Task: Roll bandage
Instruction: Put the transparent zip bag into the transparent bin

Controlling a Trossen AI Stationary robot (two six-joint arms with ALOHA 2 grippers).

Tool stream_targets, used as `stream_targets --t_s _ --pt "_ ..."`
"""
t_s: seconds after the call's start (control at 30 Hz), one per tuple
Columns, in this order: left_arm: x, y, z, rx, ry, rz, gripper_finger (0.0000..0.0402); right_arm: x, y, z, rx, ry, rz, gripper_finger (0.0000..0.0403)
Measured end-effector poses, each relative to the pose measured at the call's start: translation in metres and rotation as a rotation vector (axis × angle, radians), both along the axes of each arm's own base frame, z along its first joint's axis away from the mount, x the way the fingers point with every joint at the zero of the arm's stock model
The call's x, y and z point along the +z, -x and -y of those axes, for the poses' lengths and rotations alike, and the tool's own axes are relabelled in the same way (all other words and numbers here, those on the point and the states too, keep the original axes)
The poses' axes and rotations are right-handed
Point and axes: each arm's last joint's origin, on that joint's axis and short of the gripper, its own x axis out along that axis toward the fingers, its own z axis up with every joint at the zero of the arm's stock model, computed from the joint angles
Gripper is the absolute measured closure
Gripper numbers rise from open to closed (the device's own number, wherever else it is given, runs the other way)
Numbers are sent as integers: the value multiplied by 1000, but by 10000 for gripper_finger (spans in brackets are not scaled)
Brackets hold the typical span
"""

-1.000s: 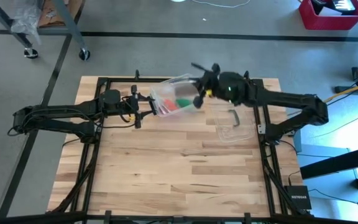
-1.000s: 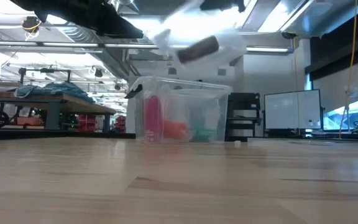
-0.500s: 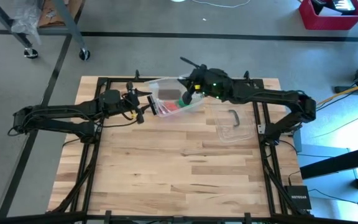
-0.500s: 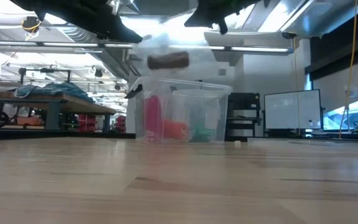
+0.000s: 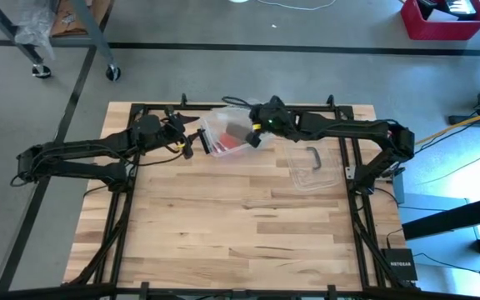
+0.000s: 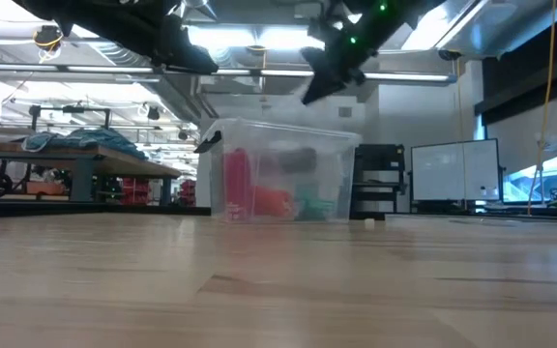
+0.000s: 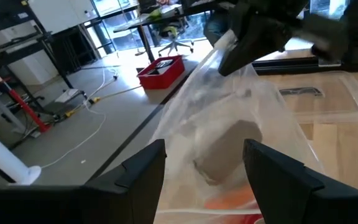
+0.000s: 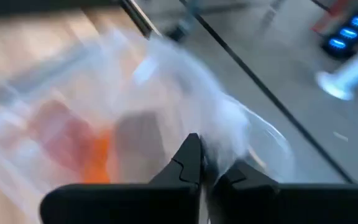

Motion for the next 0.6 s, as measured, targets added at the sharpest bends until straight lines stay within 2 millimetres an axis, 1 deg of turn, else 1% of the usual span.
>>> stream_targets --t_s 0.1,0.17,0.23,0.3,0.37,0.47,0.6 --pt "0 0 0 0 1 0 194 -7 6 1 -76 13 -92 396" --pt "0 0 0 -1 2 0 194 -8 6 0 -82 -6 -86 396" --pt "0 0 0 -1 2 0 194 -8 3 -1 -27 -47 -54 396" --pt "0 0 0 -1 2 0 194 -6 -1 -5 65 -104 -9 395" --pt "0 0 0 -1 2 0 194 -7 -1 -8 120 -147 -6 395" --pt "0 0 0 -2 2 0 194 -12 2 -9 122 -209 -49 395" --pt "0 0 0 -2 2 0 194 -27 3 -4 86 -262 -123 395"
